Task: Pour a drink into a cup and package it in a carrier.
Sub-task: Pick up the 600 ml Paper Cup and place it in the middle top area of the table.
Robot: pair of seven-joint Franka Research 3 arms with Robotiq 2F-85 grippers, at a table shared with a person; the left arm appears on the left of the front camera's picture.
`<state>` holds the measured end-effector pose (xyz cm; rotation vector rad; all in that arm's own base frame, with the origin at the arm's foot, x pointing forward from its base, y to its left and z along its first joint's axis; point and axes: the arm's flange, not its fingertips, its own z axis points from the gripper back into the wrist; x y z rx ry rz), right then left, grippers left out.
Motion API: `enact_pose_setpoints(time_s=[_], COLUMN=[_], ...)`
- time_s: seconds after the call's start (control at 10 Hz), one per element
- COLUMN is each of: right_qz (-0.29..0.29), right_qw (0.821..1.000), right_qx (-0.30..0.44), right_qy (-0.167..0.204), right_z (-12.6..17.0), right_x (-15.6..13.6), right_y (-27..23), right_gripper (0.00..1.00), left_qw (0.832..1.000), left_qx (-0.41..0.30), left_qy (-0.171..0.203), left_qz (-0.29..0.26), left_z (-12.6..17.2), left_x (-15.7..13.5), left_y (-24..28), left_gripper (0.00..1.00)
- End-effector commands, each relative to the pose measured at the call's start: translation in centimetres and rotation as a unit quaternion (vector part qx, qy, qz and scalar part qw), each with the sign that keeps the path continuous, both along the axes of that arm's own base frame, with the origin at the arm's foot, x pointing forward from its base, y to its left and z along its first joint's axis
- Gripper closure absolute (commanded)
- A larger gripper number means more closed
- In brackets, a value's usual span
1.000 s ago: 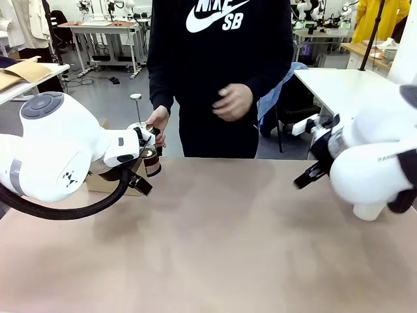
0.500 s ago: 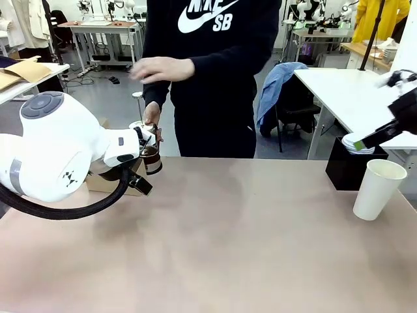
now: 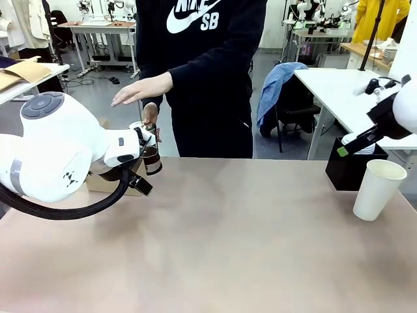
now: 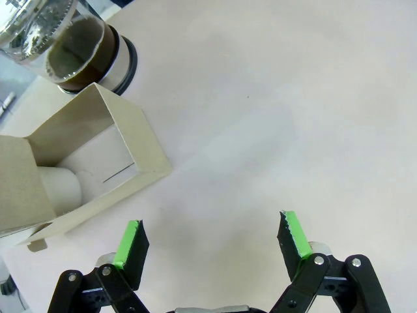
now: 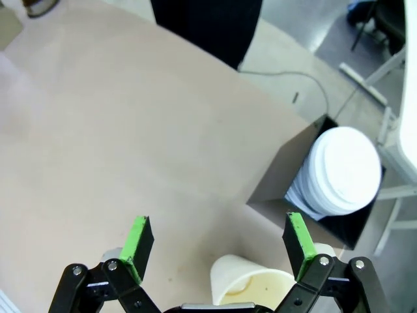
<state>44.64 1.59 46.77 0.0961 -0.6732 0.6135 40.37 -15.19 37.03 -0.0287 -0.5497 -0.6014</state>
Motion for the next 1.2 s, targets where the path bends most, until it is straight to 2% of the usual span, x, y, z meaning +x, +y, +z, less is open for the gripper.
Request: enact_pose_setpoints(time_s=[0.0, 0.2, 0.3, 0.5, 0.6, 0.8, 1.0, 1.1], right_qz=[0.055, 0.139, 0.164, 0.240, 0.273, 0.296, 0.296, 0.289], right_qw=[0.998, 0.986, 0.978, 0.944, 0.925, 0.898, 0.880, 0.879], right_qx=[0.026, 0.094, 0.128, 0.221, 0.250, 0.301, 0.347, 0.354], right_qy=[-0.019, -0.017, -0.022, -0.051, -0.081, -0.122, -0.134, -0.133], right_z=[5.7, 10.4, 11.4, 12.4, 11.9, 8.2, 1.1, -2.3], right_x=[0.6, 1.2, 1.0, -0.4, -1.5, -2.6, -3.1, -3.2], right_y=[-1.9, -5.4, -8.5, -16.8, -21.2, -28.4, -33.5, -34.2], right_gripper=[0.00, 0.00, 0.00, 0.00, 0.00, 0.00, 0.00, 0.00], left_qw=[1.000, 1.000, 1.000, 1.000, 1.000, 1.000, 1.000, 1.000], left_qx=[0.000, 0.000, 0.000, 0.000, 0.000, 0.000, 0.000, 0.000], left_qy=[0.000, 0.000, 0.000, 0.000, 0.000, 0.000, 0.000, 0.000], left_qz=[0.000, 0.000, 0.000, 0.000, 0.000, 0.000, 0.000, 0.000], left_z=[0.0, 0.0, 0.0, 0.0, 0.0, 0.0, 0.0, 0.0], left_x=[0.0, 0.0, 0.0, 0.0, 0.0, 0.0, 0.0, 0.0], left_y=[0.0, 0.0, 0.0, 0.0, 0.0, 0.0, 0.0, 0.0], left_gripper=[0.00, 0.00, 0.00, 0.00, 0.00, 0.00, 0.00, 0.00])
